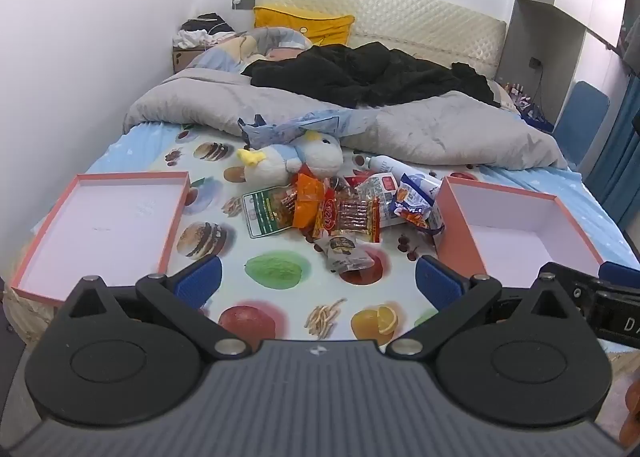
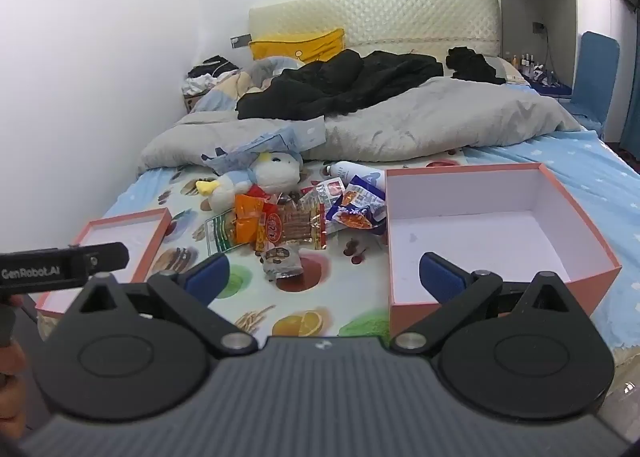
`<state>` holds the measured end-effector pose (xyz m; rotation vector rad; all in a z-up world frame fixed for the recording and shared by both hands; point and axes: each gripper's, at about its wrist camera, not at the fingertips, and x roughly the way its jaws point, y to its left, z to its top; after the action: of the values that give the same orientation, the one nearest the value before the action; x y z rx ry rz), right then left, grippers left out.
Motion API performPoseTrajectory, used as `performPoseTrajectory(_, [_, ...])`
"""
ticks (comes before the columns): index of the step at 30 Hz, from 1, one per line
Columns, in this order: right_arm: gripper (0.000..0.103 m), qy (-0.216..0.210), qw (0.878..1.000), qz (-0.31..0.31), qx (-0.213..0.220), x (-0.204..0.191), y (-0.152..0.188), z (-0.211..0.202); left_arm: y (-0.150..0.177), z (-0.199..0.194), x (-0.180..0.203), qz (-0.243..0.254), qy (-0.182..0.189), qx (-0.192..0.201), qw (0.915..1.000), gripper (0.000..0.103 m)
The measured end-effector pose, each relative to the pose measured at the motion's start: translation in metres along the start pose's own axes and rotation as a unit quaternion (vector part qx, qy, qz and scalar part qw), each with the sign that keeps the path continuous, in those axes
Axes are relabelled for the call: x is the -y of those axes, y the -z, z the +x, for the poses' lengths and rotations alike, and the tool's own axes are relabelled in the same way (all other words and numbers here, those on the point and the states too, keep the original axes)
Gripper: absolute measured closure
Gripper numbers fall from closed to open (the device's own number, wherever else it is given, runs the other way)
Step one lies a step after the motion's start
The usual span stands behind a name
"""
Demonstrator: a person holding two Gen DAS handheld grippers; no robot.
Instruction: Organize snacks
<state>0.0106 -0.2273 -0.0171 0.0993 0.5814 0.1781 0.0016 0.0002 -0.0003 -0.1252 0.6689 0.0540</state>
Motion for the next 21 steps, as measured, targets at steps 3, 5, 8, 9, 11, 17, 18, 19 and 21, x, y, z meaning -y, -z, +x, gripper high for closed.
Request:
performPoseTrajectory(3, [0.000, 0.004, 1.000, -0.012, 0.006, -0.007, 0.003, -0.001, 0.002, -0.001, 0.003, 0.010, -0.007, 0.015, 0.9998, 0.000])
performPoseTrajectory(5, [0.000, 0.006, 1.000, -0.011, 0.002, -0.012, 0.002, -0.002, 0.001, -0.004, 0.000, 0.008, -0.006, 0.017, 0.9998, 0.000])
performPoseTrajectory(8, [0.000, -0.001, 1.000, -0.005, 0.001, -0.001, 0.000, -0.005, 0.000, -0.005, -0.001, 0.004, -0.003, 0.015, 0.9999, 0.000])
performPoseTrajectory(9, [0.000, 0.003, 1.000, -0.009, 0.004, -0.003, 0.000, -0.006, 0.000, -0.006, -0.001, 0.004, -0.001, 0.013, 0.9999, 0.000])
performPoseTrajectory(11, [0.000, 0.005, 1.000, -0.008, 0.005, -0.003, 0.002, -0.007, 0.000, -0.009, -0.003, 0.004, 0.001, 0.010, 0.9999, 0.000])
performPoseTrajectory(17, [0.000, 0.007, 1.000, -0.008, 0.004, -0.004, 0.003, -0.005, 0.000, -0.002, 0.001, 0.008, 0.003, -0.002, 1.0000, 0.000])
performPoseTrajectory(18, [0.000, 0.010, 1.000, -0.007, 0.003, -0.003, 0.003, -0.004, 0.000, 0.000, 0.002, 0.011, 0.004, -0.003, 0.9999, 0.000])
performPoseTrajectory(19, [0.000, 0.014, 1.000, -0.007, 0.002, -0.004, 0.003, -0.003, 0.000, 0.002, 0.003, 0.015, 0.002, -0.006, 0.9999, 0.000])
performPoseTrajectory(21, [0.000, 0.019, 1.000, -0.009, 0.002, -0.003, 0.004, -0.002, 0.002, 0.003, 0.005, 0.017, 0.005, -0.008, 0.9998, 0.000])
